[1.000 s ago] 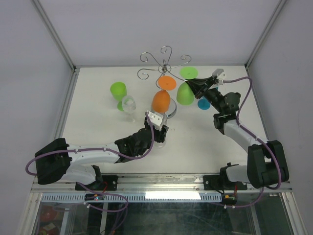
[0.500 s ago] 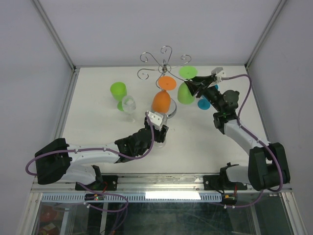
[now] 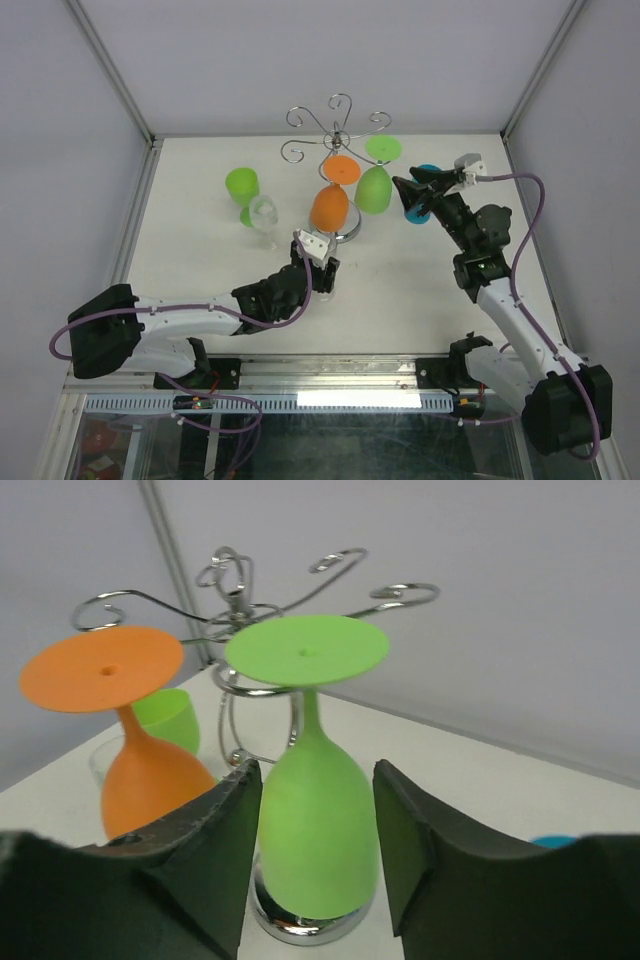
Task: Place the wine glass upside down on the wine glass rack
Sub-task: Move the wine glass to the center of the board, then pick up the wine glass at the center of the board.
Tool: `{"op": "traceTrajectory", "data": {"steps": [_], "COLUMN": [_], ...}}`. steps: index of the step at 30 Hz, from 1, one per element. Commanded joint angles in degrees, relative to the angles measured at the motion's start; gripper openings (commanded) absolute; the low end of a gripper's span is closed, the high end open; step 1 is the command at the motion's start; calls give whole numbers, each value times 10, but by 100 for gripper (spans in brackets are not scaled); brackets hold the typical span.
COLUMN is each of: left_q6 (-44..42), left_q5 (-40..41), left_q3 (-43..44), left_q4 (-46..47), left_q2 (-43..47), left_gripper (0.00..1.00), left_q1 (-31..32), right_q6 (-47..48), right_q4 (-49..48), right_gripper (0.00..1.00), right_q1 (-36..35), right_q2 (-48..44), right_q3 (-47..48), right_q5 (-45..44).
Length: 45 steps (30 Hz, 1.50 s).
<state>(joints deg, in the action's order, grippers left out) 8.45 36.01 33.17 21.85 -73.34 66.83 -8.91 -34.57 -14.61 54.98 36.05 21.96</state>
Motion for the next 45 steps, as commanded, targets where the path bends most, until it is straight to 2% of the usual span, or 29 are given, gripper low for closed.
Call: {"op": "traceTrajectory", "data": {"steps": [1, 9, 13, 21, 25, 27, 30, 32, 37, 42, 45], "left_q6": [-1, 16, 15, 10, 16, 17, 14, 8, -8, 6, 0], "left_q5": [16, 13, 3, -19, -32, -34, -38, -33, -32, -120, -137], "left_q3": [-8, -30, -36, -39, -39, -37, -26, -9, 44, 81, 113], "left_q4": [34, 51, 50, 22, -11, -37, -73, -104, -158, -185, -208], "left_q2": [19, 16, 31, 81, 121, 147, 187, 204, 226, 255, 262], "left_gripper": [58, 61, 71, 85, 94, 99, 99, 99, 99, 99, 99], "left_q1": [6, 6, 6, 6, 6, 6, 5, 5, -13, -99, -141], "right_q6": [-8, -2, -7, -44, -57, -65, -83, -91, -91, -81, -74], "right_q4": [84, 125, 140, 251, 351, 389, 433, 459, 498, 531, 544], "right_gripper": [53, 53, 53, 55, 61, 70, 86, 91, 97, 99, 99], "right_q1": [0, 0, 0, 0, 0, 1, 1, 3, 4, 5, 5], "right_q2": [-40, -62, -62, -54, -40, -35, -29, -21, 9, 61, 97], "right_q3": [-6, -8, 3, 44, 93, 111, 131, 144, 177, 210, 230], "right_q5": [-137, -163, -167, -228, -260, -283, -326, -339, -335, -323, -311]}}
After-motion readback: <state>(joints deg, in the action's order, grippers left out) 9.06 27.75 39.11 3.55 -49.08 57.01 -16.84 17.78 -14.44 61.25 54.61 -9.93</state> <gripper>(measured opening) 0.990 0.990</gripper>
